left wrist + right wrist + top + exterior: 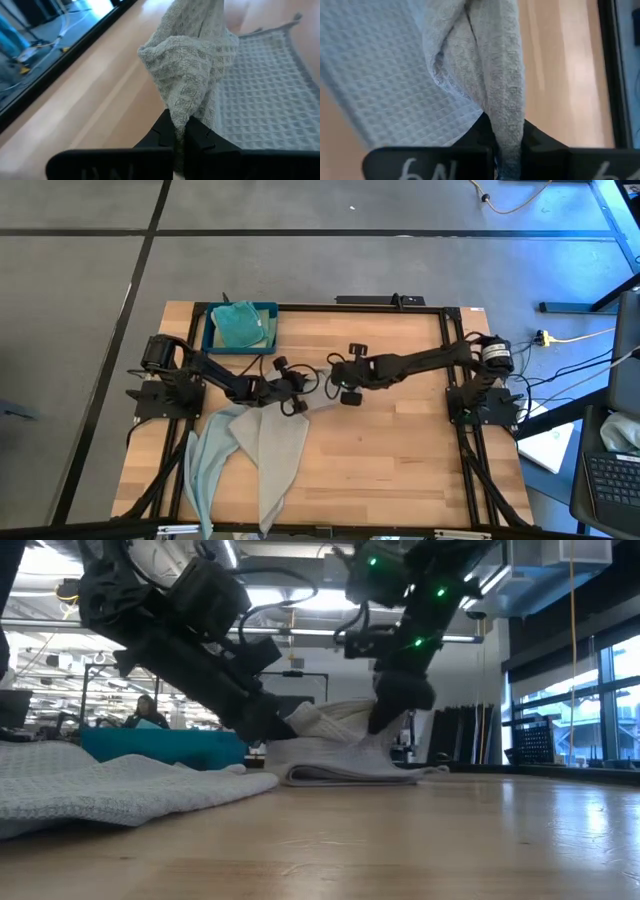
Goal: Fold microfiber towels
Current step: Fold the right gray towel
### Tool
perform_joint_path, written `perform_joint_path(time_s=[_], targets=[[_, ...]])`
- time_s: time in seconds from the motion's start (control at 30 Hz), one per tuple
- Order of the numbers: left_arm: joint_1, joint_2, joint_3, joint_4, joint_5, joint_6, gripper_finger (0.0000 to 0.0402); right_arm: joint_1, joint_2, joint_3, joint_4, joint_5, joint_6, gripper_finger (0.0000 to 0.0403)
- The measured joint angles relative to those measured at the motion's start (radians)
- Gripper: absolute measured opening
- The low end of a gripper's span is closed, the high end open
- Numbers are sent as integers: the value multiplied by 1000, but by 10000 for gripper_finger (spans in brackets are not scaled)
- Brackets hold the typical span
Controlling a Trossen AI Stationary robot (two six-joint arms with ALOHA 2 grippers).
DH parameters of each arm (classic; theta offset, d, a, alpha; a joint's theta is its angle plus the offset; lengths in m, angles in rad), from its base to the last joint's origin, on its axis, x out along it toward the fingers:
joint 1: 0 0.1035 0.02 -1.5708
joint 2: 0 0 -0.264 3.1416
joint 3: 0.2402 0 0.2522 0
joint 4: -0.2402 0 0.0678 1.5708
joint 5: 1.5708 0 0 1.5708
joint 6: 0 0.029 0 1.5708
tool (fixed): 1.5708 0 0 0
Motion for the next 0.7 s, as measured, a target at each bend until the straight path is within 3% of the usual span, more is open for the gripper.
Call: perform_joint_path(time_s=[0.3,0.7], targets=[[-4,1,-11,14,-48,1,0,-72,83,0,89,-24,-142,23],[-70,1,-11,7,-53,88,0,10,67,0,7,-72,-200,23]])
